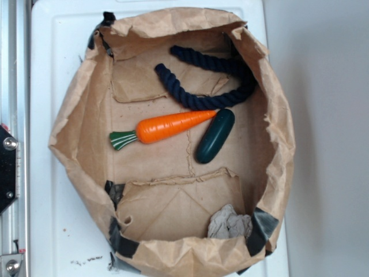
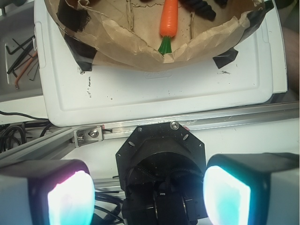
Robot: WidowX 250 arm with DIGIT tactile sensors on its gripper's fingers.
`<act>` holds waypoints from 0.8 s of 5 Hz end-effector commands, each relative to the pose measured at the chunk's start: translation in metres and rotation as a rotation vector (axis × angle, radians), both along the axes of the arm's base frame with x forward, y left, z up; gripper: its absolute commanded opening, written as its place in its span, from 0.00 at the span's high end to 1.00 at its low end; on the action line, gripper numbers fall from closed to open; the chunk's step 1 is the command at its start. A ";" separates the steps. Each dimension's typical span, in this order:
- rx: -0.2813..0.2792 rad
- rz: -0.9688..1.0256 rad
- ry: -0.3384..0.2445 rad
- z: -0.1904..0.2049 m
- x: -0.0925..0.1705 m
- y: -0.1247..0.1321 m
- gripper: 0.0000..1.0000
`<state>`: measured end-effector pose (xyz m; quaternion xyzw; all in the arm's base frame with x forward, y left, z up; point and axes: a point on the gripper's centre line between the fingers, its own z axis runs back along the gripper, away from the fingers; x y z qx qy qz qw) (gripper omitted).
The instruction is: Grab the plastic pickle.
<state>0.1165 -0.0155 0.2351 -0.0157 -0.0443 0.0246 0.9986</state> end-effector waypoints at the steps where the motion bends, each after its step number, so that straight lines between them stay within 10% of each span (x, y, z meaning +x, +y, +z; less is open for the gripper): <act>1: 0.000 0.000 0.000 0.000 0.000 0.000 0.00; 2: -0.071 -0.009 -0.023 0.005 0.036 0.000 0.00; 4: -0.031 0.108 -0.042 -0.016 0.115 0.005 0.00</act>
